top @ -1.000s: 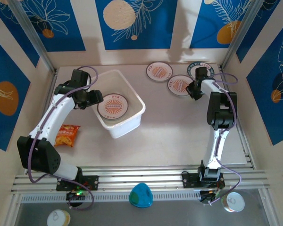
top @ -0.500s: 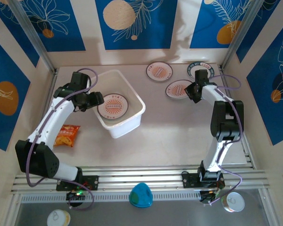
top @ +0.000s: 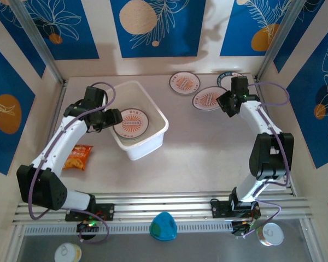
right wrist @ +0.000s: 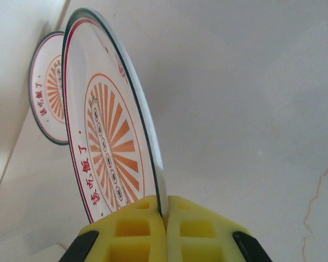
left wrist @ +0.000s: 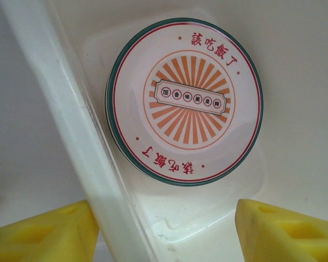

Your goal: Place the plates into the plastic bin on the countertop

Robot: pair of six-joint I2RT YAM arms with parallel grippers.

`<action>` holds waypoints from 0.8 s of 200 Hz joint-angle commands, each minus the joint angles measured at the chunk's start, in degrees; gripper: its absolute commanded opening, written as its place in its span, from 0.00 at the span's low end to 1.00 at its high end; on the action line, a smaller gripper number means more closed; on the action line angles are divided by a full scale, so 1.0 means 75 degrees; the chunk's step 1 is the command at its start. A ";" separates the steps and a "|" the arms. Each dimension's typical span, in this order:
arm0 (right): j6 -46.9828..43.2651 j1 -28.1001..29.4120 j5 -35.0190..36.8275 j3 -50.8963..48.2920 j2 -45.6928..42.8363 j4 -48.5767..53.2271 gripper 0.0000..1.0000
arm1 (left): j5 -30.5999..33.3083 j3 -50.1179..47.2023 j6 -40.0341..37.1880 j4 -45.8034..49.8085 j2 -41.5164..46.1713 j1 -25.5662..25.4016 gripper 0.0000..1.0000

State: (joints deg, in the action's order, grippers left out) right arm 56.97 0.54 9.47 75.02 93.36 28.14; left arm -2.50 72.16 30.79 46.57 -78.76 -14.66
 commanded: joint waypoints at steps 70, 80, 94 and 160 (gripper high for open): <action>0.0173 0.0157 -0.0219 0.0348 -0.1949 0.0724 0.00 | -0.0356 -0.0446 0.0514 -0.0619 0.0602 -0.0917 0.67; 0.0181 0.0213 -0.0245 0.0495 -0.2096 0.0824 0.00 | -0.0358 -0.0491 0.0574 -0.0684 0.0613 -0.1027 0.67; 0.0225 0.0329 -0.0175 0.0714 -0.2298 0.1019 0.00 | -0.0358 -0.0574 0.0680 -0.0798 0.0644 -0.1189 0.67; 0.0786 0.1129 0.0077 0.1188 -0.2856 0.1508 0.00 | -0.0224 -0.0458 0.0970 -0.1255 0.0424 -0.2169 0.67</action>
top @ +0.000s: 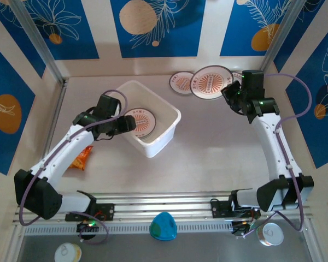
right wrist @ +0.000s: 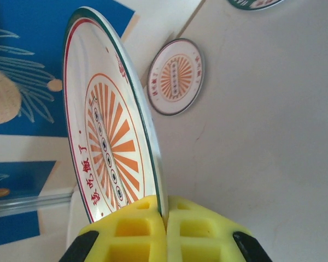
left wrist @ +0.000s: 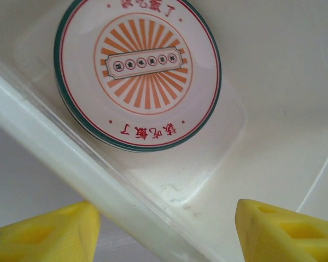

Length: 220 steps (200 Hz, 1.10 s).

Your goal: Place the plates into the plastic bin on the countertop

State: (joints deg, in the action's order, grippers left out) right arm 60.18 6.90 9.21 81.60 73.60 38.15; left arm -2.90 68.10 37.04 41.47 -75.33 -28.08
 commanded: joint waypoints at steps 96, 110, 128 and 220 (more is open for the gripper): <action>0.0962 0.1985 0.0887 0.0782 -0.0059 0.0101 0.00 | 0.1162 0.0609 -0.0567 -0.0060 0.0691 -0.0499 0.70; 0.1036 0.2360 0.1223 0.0909 0.0116 -0.0012 0.00 | 0.1190 0.0613 -0.0754 -0.0024 0.0845 -0.0276 0.71; 0.1186 0.2834 0.1662 0.1153 0.0436 0.0035 0.00 | 0.0801 0.0592 -0.0964 0.0012 0.0946 0.0349 0.73; 0.1865 0.4495 0.2740 0.2947 0.3098 0.0325 0.00 | -0.0905 0.1010 -0.1399 -0.0104 0.0265 0.2445 0.73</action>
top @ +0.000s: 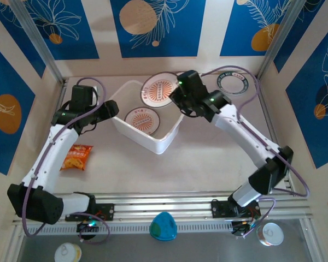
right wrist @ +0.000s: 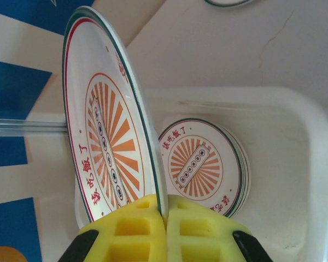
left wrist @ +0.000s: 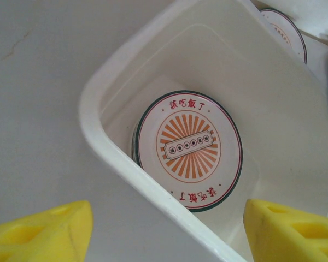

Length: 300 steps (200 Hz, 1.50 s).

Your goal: Place the plates into the plastic bin on the countertop

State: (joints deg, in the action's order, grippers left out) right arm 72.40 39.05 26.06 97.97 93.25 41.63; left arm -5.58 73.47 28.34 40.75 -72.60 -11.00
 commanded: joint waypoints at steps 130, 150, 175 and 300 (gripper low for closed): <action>0.0462 0.0644 0.0051 0.2156 0.2745 0.0983 0.00 | -0.0747 0.0380 -0.0596 0.0249 -0.0573 0.0717 0.74; 0.0556 0.0630 -0.0064 0.2194 0.2876 0.1073 0.00 | -0.0904 0.0552 -0.0466 0.0248 -0.0901 0.0729 0.74; 0.0455 0.0698 -0.0053 0.2156 0.2850 0.1097 0.00 | -0.0914 0.0686 -0.0373 0.0175 -0.1104 0.0729 0.73; 0.1020 0.0931 -0.0192 0.2396 0.3952 0.1621 0.00 | -0.0724 0.0555 -0.0567 0.0220 -0.1114 0.0729 0.73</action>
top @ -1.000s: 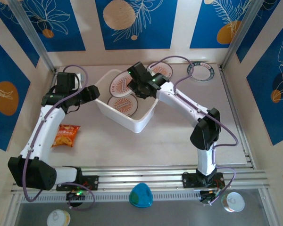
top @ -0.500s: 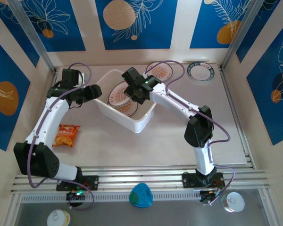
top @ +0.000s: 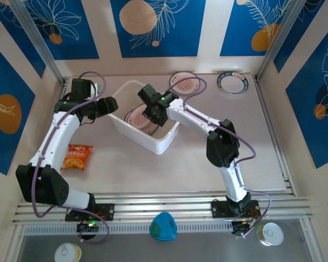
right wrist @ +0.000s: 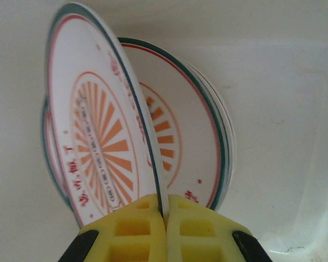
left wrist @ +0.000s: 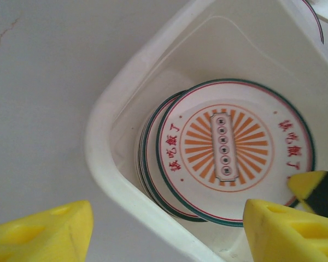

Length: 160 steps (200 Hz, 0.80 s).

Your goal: Place the plates into the plastic bin on the countertop

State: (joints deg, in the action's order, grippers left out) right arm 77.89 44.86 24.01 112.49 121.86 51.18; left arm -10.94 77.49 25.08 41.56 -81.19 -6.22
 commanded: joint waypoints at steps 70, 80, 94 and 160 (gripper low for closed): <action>0.0809 0.0417 0.0722 0.0561 0.0381 0.1281 0.00 | -0.0063 -0.0333 -0.0297 -0.0022 0.0218 0.0102 0.73; 0.0876 0.0439 0.0736 0.0470 0.0370 0.1326 0.00 | -0.0099 -0.0409 -0.0309 -0.0054 0.0253 0.0102 0.73; 0.1025 0.0433 0.0702 0.0296 0.0337 0.1290 0.00 | -0.0141 -0.0485 -0.0309 -0.0085 0.0275 0.0097 0.73; 0.1142 0.0392 0.0358 -0.0026 0.0310 0.0958 0.25 | -0.0205 -0.0594 -0.0299 -0.0083 0.0389 0.0096 0.73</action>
State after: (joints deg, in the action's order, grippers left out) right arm 84.66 47.66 27.64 113.51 123.46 56.99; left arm -10.98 73.47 23.81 41.25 -80.34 -6.20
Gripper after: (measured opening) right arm 0.231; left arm 0.731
